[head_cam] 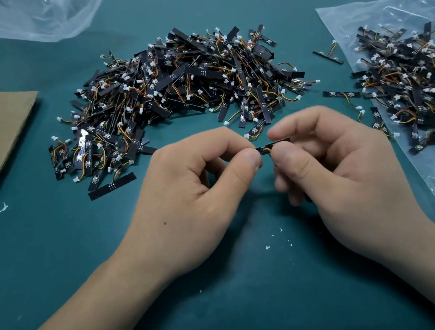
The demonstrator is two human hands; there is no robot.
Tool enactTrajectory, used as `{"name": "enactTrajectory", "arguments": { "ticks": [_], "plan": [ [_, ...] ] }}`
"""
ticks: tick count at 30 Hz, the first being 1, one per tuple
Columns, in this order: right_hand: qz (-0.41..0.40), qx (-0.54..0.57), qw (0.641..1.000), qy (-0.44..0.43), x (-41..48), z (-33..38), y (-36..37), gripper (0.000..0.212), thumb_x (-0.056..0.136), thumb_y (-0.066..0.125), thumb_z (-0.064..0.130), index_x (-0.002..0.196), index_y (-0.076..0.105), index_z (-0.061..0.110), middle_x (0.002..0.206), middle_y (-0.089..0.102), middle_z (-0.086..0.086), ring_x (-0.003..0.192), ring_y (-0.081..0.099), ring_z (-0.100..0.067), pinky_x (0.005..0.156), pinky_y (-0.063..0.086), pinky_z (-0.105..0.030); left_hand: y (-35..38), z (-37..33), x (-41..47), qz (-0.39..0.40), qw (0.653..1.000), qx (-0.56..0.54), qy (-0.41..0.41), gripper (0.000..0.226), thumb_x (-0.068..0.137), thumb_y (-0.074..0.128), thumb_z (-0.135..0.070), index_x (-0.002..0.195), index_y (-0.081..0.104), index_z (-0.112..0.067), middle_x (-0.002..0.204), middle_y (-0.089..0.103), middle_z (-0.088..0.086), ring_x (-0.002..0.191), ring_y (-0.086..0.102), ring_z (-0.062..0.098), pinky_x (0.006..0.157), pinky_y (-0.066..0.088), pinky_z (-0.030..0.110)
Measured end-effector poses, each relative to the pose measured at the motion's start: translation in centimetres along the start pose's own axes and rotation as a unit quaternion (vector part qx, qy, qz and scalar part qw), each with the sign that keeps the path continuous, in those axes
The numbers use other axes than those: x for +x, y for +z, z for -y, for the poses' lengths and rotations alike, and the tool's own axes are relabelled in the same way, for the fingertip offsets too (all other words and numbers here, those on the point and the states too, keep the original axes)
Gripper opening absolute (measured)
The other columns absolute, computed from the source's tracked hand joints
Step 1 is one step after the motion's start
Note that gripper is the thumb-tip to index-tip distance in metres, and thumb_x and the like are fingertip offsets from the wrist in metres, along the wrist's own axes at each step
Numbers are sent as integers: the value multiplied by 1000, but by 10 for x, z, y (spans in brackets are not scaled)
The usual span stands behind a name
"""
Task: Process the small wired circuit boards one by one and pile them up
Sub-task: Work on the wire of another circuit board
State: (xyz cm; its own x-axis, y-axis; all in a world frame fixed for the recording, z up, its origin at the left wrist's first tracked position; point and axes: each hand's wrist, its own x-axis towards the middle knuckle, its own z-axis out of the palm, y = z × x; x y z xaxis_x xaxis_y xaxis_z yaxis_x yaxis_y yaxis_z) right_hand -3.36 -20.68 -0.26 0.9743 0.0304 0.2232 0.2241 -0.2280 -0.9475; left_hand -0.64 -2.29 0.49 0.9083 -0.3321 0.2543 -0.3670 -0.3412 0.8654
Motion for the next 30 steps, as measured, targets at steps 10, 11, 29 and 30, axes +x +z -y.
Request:
{"name": "enactTrajectory", "arguments": {
  "ticks": [10, 11, 29, 30],
  "plan": [
    [34, 31, 998, 42, 2, -6, -1, 38, 90, 72, 34, 125, 59, 41, 73, 76, -2, 60, 68, -22, 57, 53, -23, 2, 0, -1, -30, 998, 48, 22, 16, 97, 65, -21, 84, 73, -20, 69, 59, -19, 62, 55, 6, 62, 36, 9],
    [35, 29, 998, 47, 2, -5, 0, 39, 89, 72, 36, 125, 59, 41, 72, 76, -2, 62, 69, -26, 57, 53, -25, 2, 0, -1, -28, 998, 44, 24, 16, 97, 65, -20, 83, 72, -20, 68, 59, -19, 61, 54, 6, 61, 36, 8],
    [17, -12, 999, 27, 0, 6, 0, 21, 91, 57, 30, 75, 64, 18, 74, 75, 0, 56, 63, -12, 55, 46, -15, -1, -2, -2, 23, 1000, 2, 5, 20, 95, 62, -19, 78, 72, -17, 63, 60, -9, 56, 49, 5, 56, 35, 12],
    [20, -10, 999, 25, -1, 5, -1, 21, 90, 56, 30, 75, 63, 18, 74, 75, 0, 56, 62, -11, 55, 46, -15, 0, -2, -2, 25, 1000, 2, 3, 20, 94, 61, -18, 77, 72, -17, 61, 58, -9, 55, 48, 5, 55, 34, 12]
  ]
}}
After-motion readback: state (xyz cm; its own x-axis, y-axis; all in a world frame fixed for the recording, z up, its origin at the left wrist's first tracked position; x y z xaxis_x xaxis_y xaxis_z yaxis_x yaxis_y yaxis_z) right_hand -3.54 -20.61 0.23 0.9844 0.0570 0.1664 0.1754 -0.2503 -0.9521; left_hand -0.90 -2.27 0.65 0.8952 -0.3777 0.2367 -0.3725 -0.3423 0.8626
